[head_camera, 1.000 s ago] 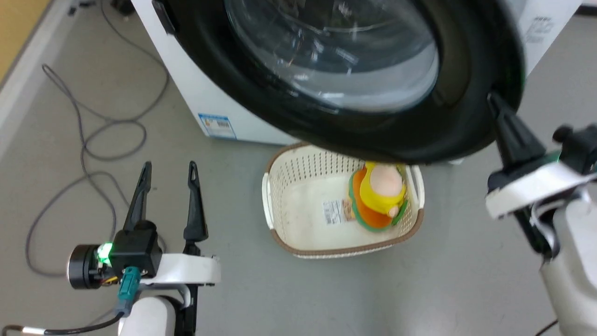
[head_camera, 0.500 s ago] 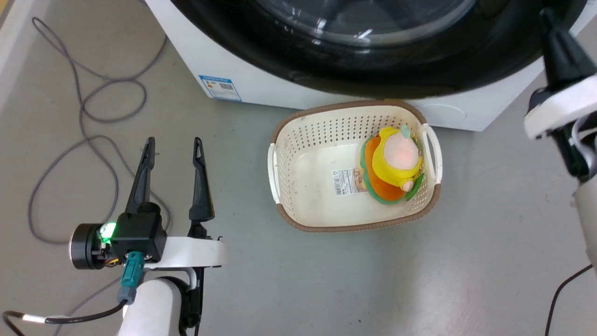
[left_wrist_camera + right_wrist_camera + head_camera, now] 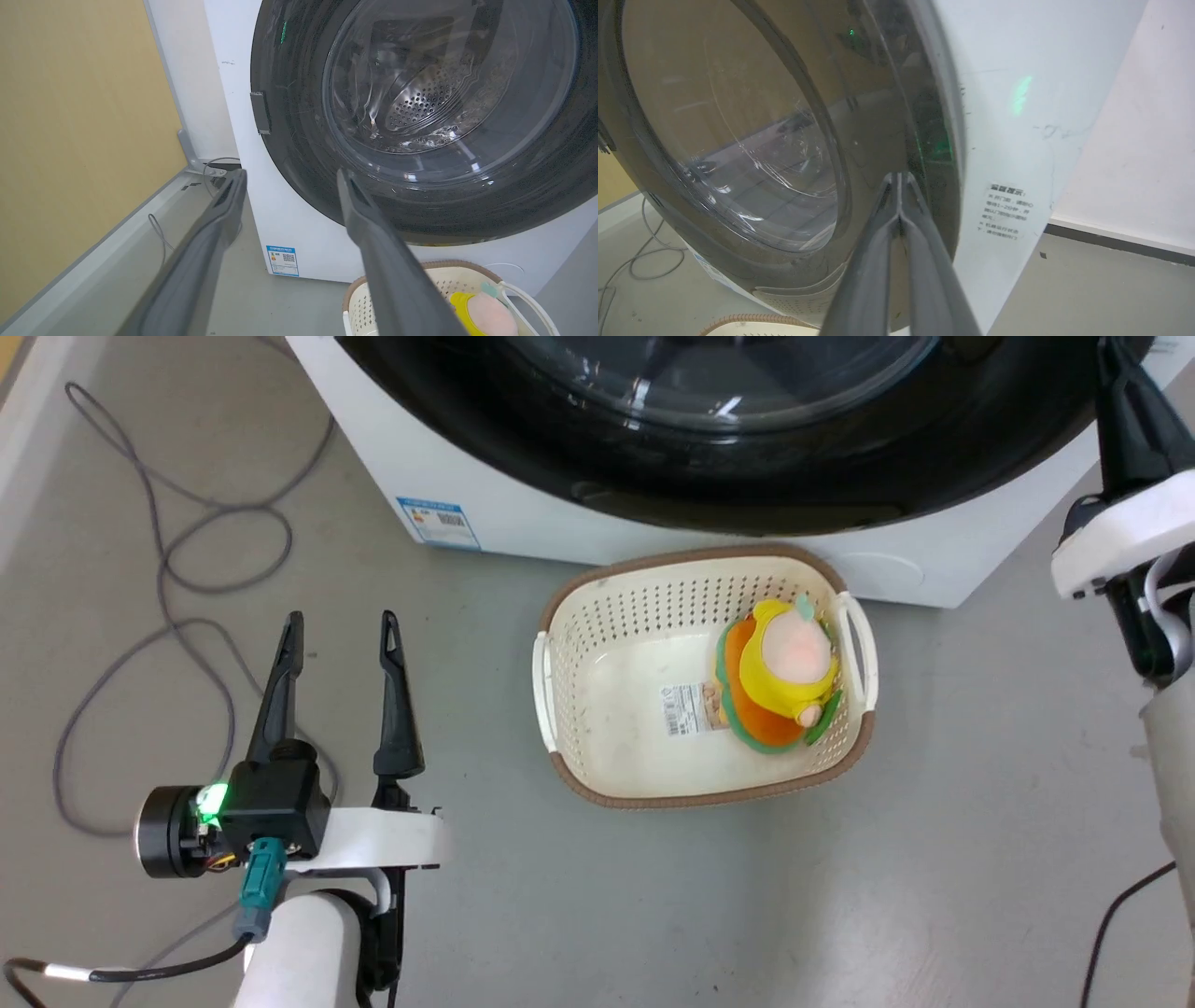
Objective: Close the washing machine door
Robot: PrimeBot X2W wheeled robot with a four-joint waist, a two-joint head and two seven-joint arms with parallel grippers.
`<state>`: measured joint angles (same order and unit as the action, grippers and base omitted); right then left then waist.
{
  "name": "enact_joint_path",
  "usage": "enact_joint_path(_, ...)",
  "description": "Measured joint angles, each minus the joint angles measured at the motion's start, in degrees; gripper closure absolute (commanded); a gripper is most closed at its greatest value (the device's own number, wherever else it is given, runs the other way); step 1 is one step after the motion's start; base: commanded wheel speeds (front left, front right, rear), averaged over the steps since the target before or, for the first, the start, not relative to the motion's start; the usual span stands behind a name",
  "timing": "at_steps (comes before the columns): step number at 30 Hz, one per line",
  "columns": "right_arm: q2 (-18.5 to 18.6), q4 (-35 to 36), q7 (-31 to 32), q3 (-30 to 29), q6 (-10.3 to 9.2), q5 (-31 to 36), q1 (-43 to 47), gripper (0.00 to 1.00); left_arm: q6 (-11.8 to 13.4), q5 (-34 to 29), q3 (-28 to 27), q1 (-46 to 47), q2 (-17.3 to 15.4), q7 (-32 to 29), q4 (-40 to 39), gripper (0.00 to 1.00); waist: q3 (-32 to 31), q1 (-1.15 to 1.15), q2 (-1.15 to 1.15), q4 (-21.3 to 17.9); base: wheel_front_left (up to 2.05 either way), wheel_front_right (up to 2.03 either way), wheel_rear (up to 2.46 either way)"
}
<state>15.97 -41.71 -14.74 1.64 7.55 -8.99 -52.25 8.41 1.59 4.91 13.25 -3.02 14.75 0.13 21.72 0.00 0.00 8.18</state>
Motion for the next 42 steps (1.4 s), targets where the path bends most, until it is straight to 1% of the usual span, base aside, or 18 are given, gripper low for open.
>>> enact_joint_path(4, -0.9, 4.0, 0.0, -1.1, -0.01, 0.9, 2.4, 1.00, 0.0, 0.0, -0.7, -0.2, -0.1, 0.0, 0.5, 0.00, -1.7, 0.00, 0.00, -0.8, 0.00, 0.00, 0.00)
enact_joint_path(12, -3.9, 21.5, 0.0, -4.3, -0.01, 4.4, 13.5, 1.00, 0.0, 0.0, -2.3, -3.7, -0.7, 0.0, 1.9, 0.00, -7.1, 0.00, 0.00, -3.6, 0.00, 0.00, 0.00)
enact_joint_path(15, -6.0, 26.4, 0.0, -5.3, -0.01, 5.0, 18.4, 1.00, 0.0, -0.1, -2.7, -4.5, -1.1, 0.0, 2.6, 0.00, -9.2, 0.00, 0.00, -4.8, 0.00, 0.00, 0.00)
enact_joint_path(19, -8.8, 31.5, 0.0, -5.1, -0.01, 5.6, 25.7, 1.00, -0.1, -0.1, -3.0, -6.5, -1.3, 0.0, 3.7, 0.00, -11.9, -0.01, 0.00, -6.4, 0.00, 0.00, 0.00)
enact_joint_path(23, -10.7, 34.5, 0.0, -4.4, -0.01, 5.2, 33.5, 1.00, -0.4, -0.1, -3.1, -8.3, -1.3, 0.0, 4.2, 0.00, -14.6, -0.01, 0.00, -7.8, 0.00, 0.00, 0.00)
enact_joint_path(31, -12.3, 34.8, 0.0, -2.4, -0.01, 0.6, 43.1, 1.00, -0.9, 0.0, -3.2, -11.2, -1.3, 0.0, 5.2, 0.00, -18.6, -0.01, 0.00, -10.4, 0.00, 0.00, 0.00)
enact_joint_path(32, -12.4, 34.8, 0.0, -2.1, -0.01, 0.3, 44.0, 0.73, -1.0, 0.0, -3.2, -11.5, -1.3, 0.0, 5.3, 0.00, -18.9, -0.01, 0.00, -10.6, 0.00, 0.00, 0.00)
enact_joint_path(33, -12.5, 34.7, 0.0, -1.8, -0.01, 0.2, 45.0, 0.15, -1.0, 0.0, -3.1, -11.7, -1.3, 0.0, 5.5, 0.00, -19.3, -0.01, 0.00, -10.7, 0.00, 0.00, 0.00)
enact_joint_path(34, -12.6, 34.7, 0.0, -1.7, -0.01, 0.2, 46.1, 0.00, -1.0, 0.0, -3.1, -11.9, -1.3, 0.0, 5.7, 0.00, -19.6, -0.01, 0.00, -10.7, 0.00, 0.00, 0.00)
enact_joint_path(36, -12.7, 34.7, 0.0, -1.7, -0.01, 0.0, 47.8, 0.00, -1.1, 0.0, -3.0, -12.2, -1.3, 0.0, 5.8, 0.00, -20.0, -0.01, 0.00, -10.7, 0.00, 0.00, 0.00)
enact_joint_path(40, -12.8, 34.7, 0.0, -2.0, -0.01, -2.9, 50.2, 0.00, -1.5, 0.0, -2.8, -12.3, -1.2, 0.0, 5.9, 0.00, -20.5, -0.01, 0.00, -10.5, 0.00, 0.00, 0.00)
enact_joint_path(42, -12.8, 34.7, 0.0, -2.0, -0.02, -3.2, 51.1, 0.00, -1.5, 0.0, -2.7, -12.6, -1.2, 0.0, 5.9, 0.00, -20.6, -0.01, 0.00, -10.5, 0.00, 0.00, 0.00)
